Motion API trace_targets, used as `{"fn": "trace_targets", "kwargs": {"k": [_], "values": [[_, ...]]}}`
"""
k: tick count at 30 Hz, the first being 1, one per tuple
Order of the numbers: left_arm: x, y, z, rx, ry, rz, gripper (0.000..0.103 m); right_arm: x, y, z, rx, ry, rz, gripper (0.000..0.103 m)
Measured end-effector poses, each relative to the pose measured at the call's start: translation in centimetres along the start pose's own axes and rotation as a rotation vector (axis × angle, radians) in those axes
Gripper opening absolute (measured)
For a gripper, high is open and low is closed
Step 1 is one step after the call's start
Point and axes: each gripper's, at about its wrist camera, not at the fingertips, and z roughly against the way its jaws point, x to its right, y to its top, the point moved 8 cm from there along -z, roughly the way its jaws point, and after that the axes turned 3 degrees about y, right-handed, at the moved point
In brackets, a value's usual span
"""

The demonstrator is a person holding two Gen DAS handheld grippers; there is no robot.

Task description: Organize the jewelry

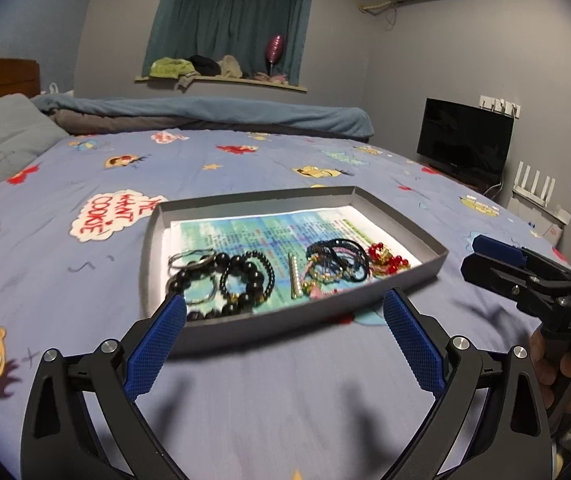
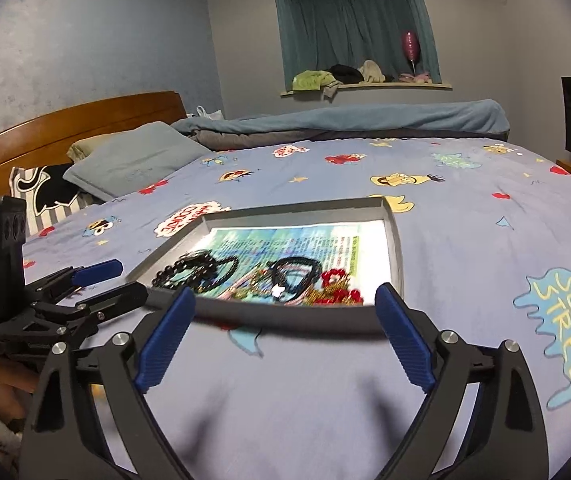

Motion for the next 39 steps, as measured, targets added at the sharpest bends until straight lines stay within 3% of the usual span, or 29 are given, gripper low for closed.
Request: {"fn": "trace_targets", "kwargs": {"k": [8, 20, 39], "values": [[0.5, -1.2, 1.2, -0.004, 0.024, -0.010, 0.098, -1.5, -1.3, 1.7, 0.010, 0.021, 0.017, 0.095], [1.1, -1.6, 3.0, 0.057, 0.076, -0.033, 0.098, -1.7, -2.2, 2.9, 0.065, 0.008, 0.004, 0.095], [1.1, -1.7, 2.9, 0.055, 0.081, -0.039, 0.098, -1.8, -2.3, 3.2, 0.073, 0.003, 0.011, 0.097]]}}
